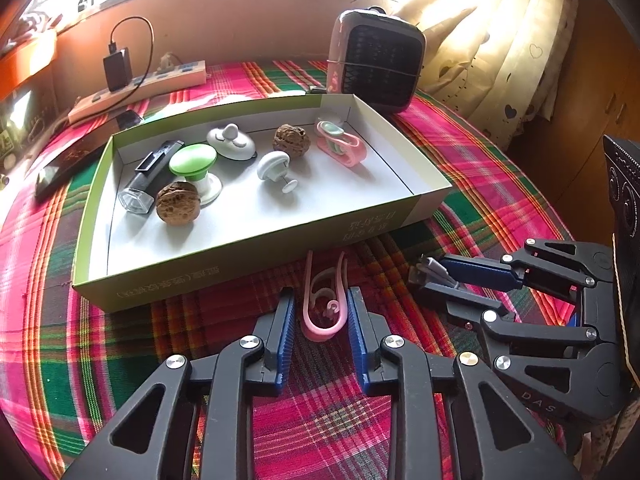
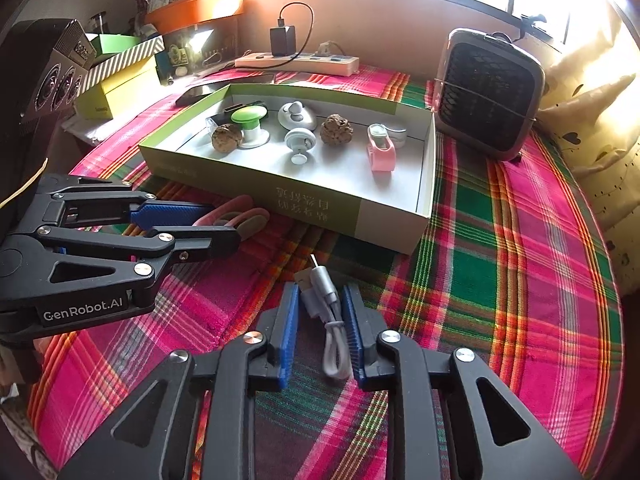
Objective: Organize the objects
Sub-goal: 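Lift and carry the pink clip and white cable over the box with both tools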
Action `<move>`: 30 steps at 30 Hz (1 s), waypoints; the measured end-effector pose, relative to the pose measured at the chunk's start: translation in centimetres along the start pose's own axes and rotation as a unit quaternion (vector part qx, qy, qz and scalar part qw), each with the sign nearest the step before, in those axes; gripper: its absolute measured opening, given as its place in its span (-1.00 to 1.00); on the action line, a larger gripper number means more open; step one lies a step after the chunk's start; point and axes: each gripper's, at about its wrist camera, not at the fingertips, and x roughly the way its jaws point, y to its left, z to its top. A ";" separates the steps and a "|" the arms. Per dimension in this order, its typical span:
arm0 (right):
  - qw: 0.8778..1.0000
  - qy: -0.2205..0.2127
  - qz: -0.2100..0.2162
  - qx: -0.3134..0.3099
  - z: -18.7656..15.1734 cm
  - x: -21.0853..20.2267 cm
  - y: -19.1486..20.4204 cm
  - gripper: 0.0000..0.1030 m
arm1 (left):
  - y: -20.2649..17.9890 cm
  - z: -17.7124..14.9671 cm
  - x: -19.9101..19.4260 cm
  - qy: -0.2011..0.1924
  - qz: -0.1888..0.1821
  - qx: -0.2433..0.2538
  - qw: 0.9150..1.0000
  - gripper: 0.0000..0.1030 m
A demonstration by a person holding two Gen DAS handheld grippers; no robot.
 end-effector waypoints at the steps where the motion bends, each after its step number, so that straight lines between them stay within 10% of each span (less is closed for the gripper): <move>1: 1.000 0.000 0.000 0.000 0.0 0.0 0.0 -0.60 | 0.0 0.0 0.0 -0.001 0.001 0.001 1.000 -0.55; 30: 1.000 -0.002 -0.001 0.025 -0.1 -0.1 -0.1 -0.61 | -0.4 -0.5 -0.4 -0.013 0.020 0.016 1.000 -0.61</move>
